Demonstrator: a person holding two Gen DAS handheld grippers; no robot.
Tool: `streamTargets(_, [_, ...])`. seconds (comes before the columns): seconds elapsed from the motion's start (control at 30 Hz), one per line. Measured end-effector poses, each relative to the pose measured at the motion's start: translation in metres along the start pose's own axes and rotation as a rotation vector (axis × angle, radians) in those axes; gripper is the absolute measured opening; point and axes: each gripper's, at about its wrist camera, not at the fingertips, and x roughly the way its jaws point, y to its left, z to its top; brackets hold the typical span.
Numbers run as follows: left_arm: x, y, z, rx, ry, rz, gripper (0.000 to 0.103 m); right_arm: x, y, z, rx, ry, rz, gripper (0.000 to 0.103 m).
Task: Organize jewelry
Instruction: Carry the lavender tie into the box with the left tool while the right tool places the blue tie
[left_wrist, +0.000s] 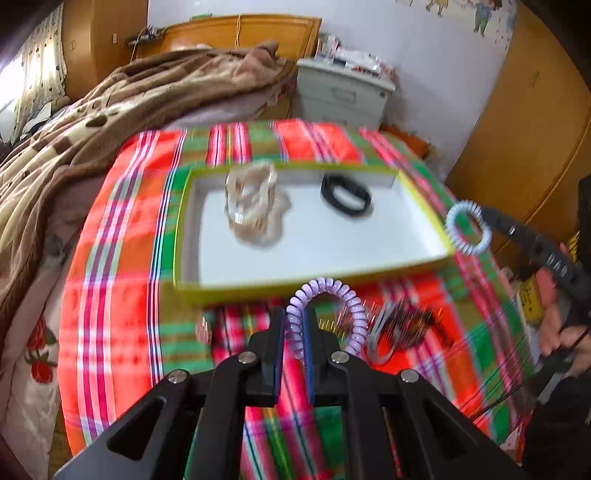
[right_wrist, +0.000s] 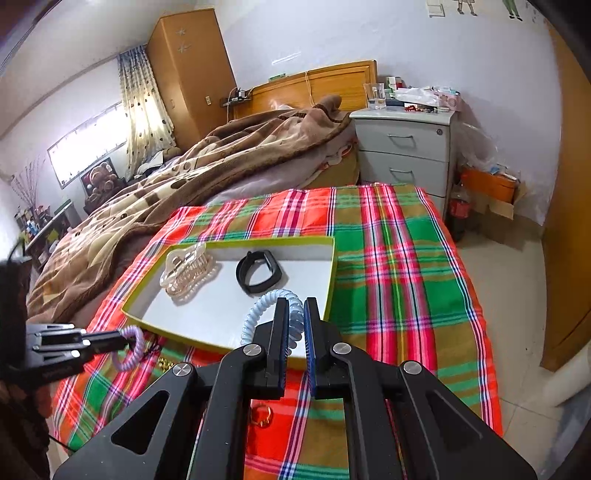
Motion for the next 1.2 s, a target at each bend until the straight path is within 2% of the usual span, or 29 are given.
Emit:
streamTargets(0.23, [0.015, 0.002, 0.046, -0.025, -0.046, -0.006, 0.010, 0.023, 0.002, 0.020, -0.016, 0.007, -0.024, 0.008])
streamTargets(0.33, [0.029, 0.001, 0.058, -0.027, -0.044, 0.010, 0.010, 0.034, 0.001, 0.027, -0.018, 0.014, -0.034, 0.008])
streamTargets(0.43, [0.047, 0.002, 0.067, -0.050, -0.021, -0.013, 0.010, 0.051, -0.001, 0.035, -0.028, 0.032, -0.061, 0.008])
streamTargets(0.67, [0.081, -0.005, 0.080, -0.068, 0.019, -0.020, 0.010, 0.090, -0.004, 0.041, -0.058, 0.093, -0.104, 0.008])
streamTargets(0.77, [0.091, -0.008, 0.083, -0.056, 0.020, 0.005, 0.010, 0.102, -0.005, 0.042, -0.063, 0.113, -0.108, 0.008])
streamTargets(1.2, [0.116, -0.002, 0.084, -0.081, 0.071, 0.016, 0.010, 0.131, 0.007, 0.038, -0.170, 0.160, -0.188, 0.008])
